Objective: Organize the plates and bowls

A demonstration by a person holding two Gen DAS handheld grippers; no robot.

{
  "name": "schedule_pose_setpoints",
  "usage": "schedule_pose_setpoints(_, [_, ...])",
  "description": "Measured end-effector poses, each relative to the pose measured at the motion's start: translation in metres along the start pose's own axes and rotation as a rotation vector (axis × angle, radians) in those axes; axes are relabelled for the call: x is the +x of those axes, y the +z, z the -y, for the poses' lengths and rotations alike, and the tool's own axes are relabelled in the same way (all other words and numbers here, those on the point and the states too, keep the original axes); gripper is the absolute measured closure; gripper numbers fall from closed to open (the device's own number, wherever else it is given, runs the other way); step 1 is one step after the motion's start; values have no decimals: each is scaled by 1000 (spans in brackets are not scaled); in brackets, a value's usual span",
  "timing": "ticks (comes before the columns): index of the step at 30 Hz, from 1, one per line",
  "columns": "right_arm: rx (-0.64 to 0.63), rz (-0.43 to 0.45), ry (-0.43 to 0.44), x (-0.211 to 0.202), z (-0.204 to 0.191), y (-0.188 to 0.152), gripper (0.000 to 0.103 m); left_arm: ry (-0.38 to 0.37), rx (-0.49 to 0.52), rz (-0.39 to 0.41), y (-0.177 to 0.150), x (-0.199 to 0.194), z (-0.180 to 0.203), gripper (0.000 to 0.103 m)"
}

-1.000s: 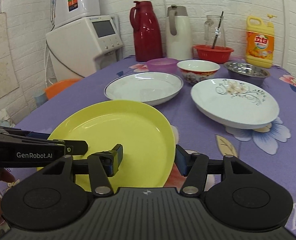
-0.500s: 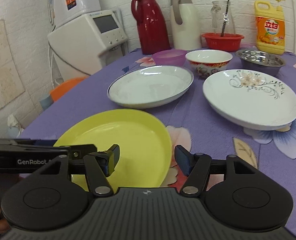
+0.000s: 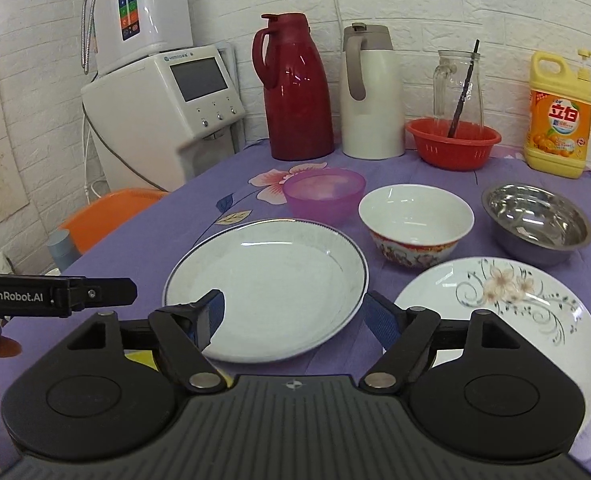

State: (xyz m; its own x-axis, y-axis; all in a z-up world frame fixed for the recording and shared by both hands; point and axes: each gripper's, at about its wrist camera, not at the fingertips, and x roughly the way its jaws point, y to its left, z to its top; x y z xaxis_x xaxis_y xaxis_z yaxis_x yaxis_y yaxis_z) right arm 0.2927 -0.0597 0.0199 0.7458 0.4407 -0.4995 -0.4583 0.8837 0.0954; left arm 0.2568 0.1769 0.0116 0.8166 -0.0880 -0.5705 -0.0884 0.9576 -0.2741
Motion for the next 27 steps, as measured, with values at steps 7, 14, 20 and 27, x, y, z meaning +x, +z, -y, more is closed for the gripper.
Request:
schedule_pose_setpoints(7, [102,-56,29,42,27,-1,0,5,-68,-18,17,40,-14,31])
schedule_pose_setpoints(14, [141,-54,62,39,27,-1,0,7,-82,-28,21,52,-18,31])
schedule_pose_setpoints(20, [109,-66,28,48,21,3,0,-27,-56,-86,28,68,-12,31])
schedule_pose_setpoints(27, [57,-59,2,53,17,1,0,-43,-14,-118,29,90,-3,32])
